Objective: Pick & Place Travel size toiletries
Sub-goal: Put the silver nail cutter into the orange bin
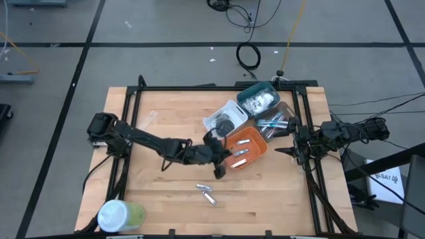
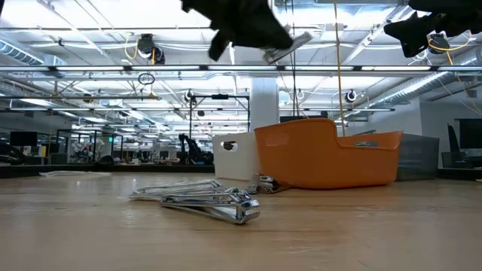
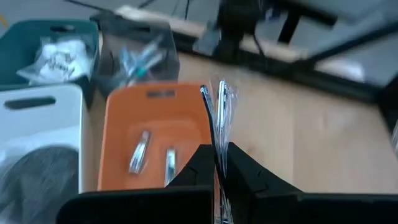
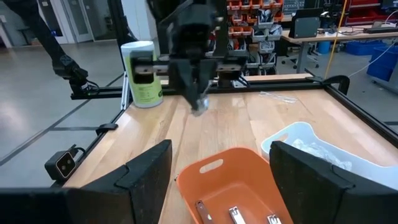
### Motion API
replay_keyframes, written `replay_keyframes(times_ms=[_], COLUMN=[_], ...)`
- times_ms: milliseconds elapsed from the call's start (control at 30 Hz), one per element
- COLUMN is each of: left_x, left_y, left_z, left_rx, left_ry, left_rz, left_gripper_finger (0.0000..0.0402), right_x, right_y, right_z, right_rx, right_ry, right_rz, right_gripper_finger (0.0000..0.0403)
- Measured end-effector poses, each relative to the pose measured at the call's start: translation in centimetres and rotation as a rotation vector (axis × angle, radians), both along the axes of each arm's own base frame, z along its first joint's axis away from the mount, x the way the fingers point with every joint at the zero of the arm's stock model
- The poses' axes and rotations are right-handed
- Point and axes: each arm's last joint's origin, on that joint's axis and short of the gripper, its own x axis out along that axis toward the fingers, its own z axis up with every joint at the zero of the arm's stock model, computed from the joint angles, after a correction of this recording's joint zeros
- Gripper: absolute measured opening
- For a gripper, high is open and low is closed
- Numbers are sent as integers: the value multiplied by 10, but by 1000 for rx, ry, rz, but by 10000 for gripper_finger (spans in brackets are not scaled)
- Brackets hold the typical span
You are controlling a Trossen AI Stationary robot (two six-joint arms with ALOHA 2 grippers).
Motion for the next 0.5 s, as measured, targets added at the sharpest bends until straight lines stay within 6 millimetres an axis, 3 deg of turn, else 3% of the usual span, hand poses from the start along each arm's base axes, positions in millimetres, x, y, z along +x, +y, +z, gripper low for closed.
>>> replay_keyframes(times_ms=[300, 500], left_x=[9, 24], left_y=[28, 30], left_z=[3, -23], left_rx=[-52, -72], left_ry=[-63, -59], left_rz=[60, 79], left_gripper_finger=[6, 4], right_x=[0, 0], right_y=[0, 0], right_z=[0, 0], right_rx=[1, 0], right_ry=[0, 0], right_rz=[0, 0], right_gripper_finger=[256, 256])
